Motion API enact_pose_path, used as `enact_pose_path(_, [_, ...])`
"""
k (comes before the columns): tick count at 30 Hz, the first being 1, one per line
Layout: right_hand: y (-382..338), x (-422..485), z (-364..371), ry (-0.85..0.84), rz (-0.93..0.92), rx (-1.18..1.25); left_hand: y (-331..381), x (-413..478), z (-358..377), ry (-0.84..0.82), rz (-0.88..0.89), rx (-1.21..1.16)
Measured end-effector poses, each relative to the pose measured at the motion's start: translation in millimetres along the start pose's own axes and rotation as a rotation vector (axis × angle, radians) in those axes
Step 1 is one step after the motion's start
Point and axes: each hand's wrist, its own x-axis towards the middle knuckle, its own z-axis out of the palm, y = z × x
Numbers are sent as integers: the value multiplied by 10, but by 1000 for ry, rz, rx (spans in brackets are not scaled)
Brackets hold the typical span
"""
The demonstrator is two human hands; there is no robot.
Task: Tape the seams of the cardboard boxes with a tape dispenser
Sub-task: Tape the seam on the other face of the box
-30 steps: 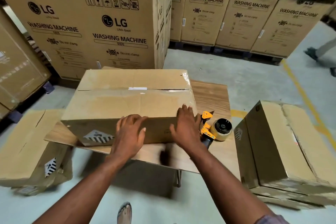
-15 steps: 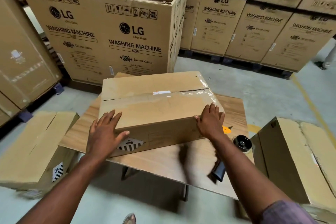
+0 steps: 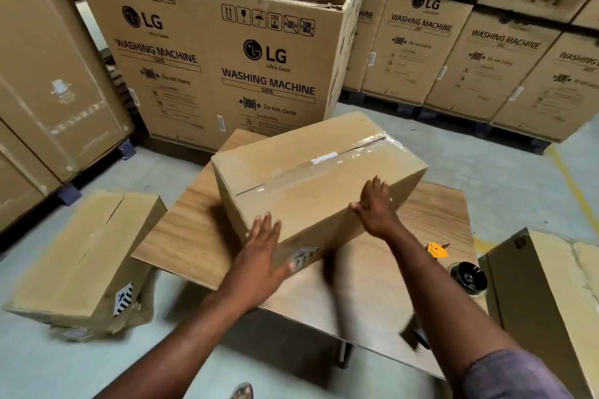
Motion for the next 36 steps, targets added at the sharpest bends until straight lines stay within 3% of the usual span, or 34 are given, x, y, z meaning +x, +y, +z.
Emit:
enact_pose_path(2, [-179,43,-6,22,66,-20,41,69,-70,-25,46,-170])
enact_pose_path(4, [-583,-154,199,2,73,-65,-2,165,-215,52,50,-292])
enact_pose_path(7, [-1275,-694,647,-66,-78,-98,-222,435,-399,137,83,-149])
enact_pose_path(10, [-1537,-902,932,-47,-158,-190,-563,733,-558,56,15,26])
enact_pose_path(14, [-1334,-865,849,-29,-215,-229,-804,813,-661,8,25,172])
enact_pose_path(18, [-645,-697,457,-81,-336,-169,-602,713,-511,22,124,229])
enact_pose_path(22, [5,-708,120,43,-212,66,-342,735,-430,45,271,201])
enact_pose_path(29, [-36,-999,401,248,-75,-50,-346,734,-168,146,307,40])
enact_pose_path(36, [27,-1208,601,362,-135,-45,-229,688,-24,246,190,-11])
